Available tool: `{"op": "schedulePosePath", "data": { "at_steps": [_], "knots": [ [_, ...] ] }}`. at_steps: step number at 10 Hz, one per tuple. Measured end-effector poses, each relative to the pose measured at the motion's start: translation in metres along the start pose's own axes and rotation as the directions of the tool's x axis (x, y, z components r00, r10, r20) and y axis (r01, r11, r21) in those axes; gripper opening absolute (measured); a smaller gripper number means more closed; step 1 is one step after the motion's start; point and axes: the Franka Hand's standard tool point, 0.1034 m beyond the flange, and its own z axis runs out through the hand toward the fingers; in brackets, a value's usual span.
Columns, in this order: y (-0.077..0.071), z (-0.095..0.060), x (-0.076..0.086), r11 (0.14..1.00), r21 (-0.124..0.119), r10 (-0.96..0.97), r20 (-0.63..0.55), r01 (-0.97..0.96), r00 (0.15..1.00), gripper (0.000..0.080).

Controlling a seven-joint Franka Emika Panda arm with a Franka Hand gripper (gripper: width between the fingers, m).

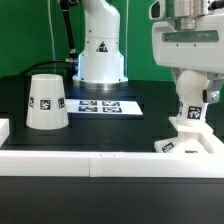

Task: Assemble lamp

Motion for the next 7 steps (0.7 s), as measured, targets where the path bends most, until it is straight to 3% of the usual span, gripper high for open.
{"op": "schedulePosePath", "data": {
  "at_steps": [4,7],
  "knots": [
    [-0.002,-0.003,-0.007,0.963,0.017,0.269,-0.013,-0.269,0.963,0.0576],
    [-0.004,-0.005,-0.011,0.934,0.022,0.356,0.001,-0.356,0.934,0.0581]
  ]
}}
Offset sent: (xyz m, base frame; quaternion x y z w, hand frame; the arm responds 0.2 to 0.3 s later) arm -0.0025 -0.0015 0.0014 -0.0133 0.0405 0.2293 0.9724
